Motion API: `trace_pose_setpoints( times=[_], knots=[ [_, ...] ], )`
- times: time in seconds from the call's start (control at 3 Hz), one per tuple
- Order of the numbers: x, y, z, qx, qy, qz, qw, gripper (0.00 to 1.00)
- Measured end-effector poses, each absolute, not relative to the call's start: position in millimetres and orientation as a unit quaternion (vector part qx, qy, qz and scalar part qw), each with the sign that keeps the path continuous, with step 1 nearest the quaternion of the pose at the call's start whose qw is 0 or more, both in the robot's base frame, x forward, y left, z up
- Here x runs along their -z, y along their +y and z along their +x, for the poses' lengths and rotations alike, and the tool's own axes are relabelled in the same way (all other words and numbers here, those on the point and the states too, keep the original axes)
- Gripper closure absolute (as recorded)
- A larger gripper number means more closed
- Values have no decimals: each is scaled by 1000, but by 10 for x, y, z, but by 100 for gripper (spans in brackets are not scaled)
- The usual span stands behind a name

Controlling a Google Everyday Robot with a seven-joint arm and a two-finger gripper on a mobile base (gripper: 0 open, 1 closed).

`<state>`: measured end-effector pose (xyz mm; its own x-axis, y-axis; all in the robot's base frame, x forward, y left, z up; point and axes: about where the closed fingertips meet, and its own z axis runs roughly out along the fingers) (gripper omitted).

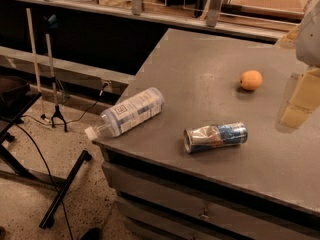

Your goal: Move orange near blue plastic bottle

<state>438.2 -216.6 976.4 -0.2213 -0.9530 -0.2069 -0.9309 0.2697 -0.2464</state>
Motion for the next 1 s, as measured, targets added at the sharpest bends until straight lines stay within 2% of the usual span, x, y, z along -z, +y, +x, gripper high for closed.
trace_pose_setpoints(
  times=[0.33,1.0],
  knots=[
    [-9765,-2166,4382,35,781,-603,159,0],
    [-9783,-2331,4762,54,762,-617,190,0]
  ],
)
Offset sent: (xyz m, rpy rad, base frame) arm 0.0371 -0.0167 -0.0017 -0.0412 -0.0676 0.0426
